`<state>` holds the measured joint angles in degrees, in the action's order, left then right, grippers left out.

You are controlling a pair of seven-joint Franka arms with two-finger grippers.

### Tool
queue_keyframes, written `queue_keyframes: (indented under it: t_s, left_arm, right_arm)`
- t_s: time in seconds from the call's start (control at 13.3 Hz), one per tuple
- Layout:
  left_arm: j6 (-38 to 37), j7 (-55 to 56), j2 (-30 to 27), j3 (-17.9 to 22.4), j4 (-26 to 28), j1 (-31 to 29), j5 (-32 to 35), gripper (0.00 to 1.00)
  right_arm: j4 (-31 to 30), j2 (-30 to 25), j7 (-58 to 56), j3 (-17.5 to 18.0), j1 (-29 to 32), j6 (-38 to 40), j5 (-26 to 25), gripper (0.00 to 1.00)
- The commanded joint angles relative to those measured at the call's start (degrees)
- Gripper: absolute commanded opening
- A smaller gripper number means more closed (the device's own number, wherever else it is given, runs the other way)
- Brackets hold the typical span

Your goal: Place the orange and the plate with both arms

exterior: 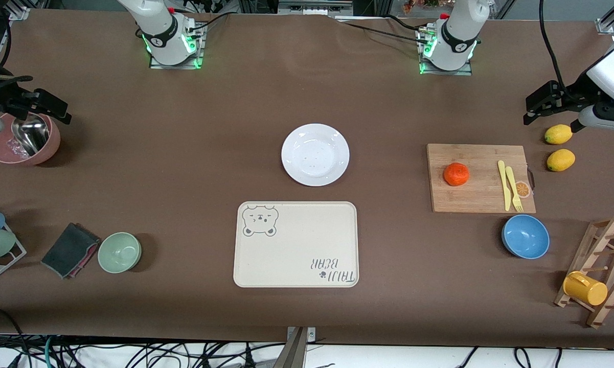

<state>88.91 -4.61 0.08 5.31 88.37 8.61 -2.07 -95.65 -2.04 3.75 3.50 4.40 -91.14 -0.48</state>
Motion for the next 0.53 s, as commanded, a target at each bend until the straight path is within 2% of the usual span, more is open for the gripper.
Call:
queue_keyframes:
  t_s: [0.0, 0.45]
  left_arm:
    - [-1.37, 0.39, 0.8, -0.21, -1.88, -0.17, 1.8, 1.0]
    - [-1.64, 0.39, 0.71, -0.21, -1.88, -0.17, 1.8, 1.0]
  right_arm:
    - [-0.24, -0.68, -0.67, 0.28, 0.43, 0.26, 0.74, 1.0]
    - [-0.24, -0.59, -0.67, 0.19, 0.43, 0.44, 0.74, 1.0]
